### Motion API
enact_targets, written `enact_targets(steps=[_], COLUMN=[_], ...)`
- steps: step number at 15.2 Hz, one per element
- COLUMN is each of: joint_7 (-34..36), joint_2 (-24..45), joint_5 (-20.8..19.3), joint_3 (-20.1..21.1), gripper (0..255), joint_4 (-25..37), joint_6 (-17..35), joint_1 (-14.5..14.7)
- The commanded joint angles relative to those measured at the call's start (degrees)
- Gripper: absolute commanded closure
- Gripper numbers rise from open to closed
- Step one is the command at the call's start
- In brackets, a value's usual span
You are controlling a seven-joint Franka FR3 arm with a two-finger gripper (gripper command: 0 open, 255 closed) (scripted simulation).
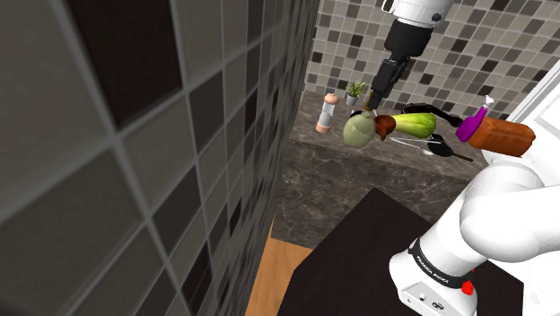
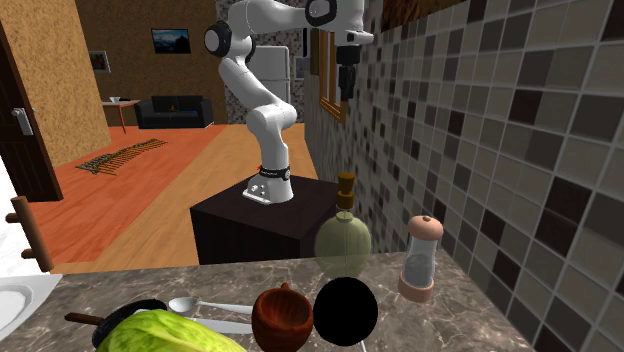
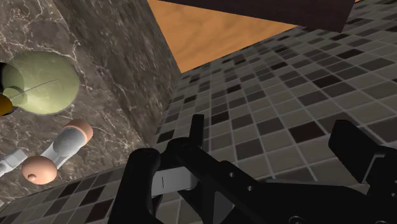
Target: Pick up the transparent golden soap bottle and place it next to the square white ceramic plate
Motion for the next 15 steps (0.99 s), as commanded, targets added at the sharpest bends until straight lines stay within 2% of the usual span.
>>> enact_targets(steps=[1, 8, 15], joint_7=[0.0, -12.67, -24.46], joint_2=[0.0, 7.18, 17.85], joint_5=[0.0, -7.98, -14.54], joint_3=[0.0, -7.49, -14.3], gripper=[0, 0, 0], joint_4=[0.0, -0.47, 2.63], joint_6=[0.0, 4.93, 11.1], joint_1=[0.0, -1.53, -2.75])
